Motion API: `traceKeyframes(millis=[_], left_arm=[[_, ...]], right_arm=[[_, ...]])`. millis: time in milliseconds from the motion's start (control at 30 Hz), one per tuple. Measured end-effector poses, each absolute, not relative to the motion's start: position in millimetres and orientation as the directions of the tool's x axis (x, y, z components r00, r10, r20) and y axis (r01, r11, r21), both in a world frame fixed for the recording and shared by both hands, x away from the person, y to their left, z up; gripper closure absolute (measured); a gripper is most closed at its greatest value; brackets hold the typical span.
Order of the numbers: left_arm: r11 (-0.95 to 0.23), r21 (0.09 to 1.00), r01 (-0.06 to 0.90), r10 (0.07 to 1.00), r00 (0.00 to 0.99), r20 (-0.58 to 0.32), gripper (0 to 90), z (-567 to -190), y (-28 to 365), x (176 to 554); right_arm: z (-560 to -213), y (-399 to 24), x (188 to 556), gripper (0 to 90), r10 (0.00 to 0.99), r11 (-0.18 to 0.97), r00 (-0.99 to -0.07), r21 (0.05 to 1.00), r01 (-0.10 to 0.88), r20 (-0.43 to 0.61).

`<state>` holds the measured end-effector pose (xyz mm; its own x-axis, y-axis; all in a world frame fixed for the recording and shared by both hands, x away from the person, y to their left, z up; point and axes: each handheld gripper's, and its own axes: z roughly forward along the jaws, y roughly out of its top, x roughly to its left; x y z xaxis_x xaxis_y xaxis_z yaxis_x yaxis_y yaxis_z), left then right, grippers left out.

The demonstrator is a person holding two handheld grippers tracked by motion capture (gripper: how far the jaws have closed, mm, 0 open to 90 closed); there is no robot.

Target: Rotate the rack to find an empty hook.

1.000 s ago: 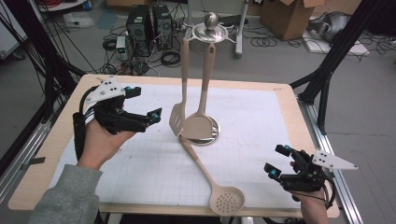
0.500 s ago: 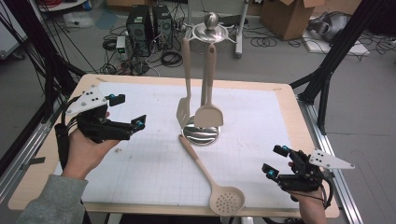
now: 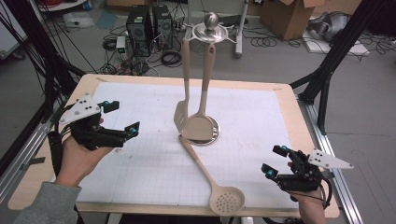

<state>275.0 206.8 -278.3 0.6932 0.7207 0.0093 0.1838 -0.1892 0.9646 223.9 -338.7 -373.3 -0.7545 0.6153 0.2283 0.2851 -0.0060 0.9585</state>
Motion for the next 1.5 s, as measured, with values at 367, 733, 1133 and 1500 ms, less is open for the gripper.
traceKeyframes(millis=[367, 733, 1133, 1500], left_arm=[[-0.150, 0.971, 0.188, 0.721, 0.693, -0.022, 6.2, -296, 226, 262], [-0.127, 0.973, 0.191, 0.727, 0.686, -0.040, 6.2, -314, 242, 250], [-0.136, 0.971, 0.198, 0.747, 0.664, -0.031, 6.2, -338, 255, 243], [-0.137, 0.969, 0.204, 0.742, 0.669, -0.035, 6.2, -343, 259, 237]], right_arm=[[-374, -335, 226, 11.1, 0.615, 0.006, -0.757, 0.959, 0.282, 0.219], [-371, -334, 225, 11.1, 0.620, 0.004, -0.756, 0.962, 0.272, 0.211], [-362, -330, 225, 11.2, 0.624, 0.017, -0.761, 0.970, 0.244, 0.181], [-334, -323, 230, 11.3, 0.625, 0.071, -0.768, 0.969, 0.236, 0.141]])
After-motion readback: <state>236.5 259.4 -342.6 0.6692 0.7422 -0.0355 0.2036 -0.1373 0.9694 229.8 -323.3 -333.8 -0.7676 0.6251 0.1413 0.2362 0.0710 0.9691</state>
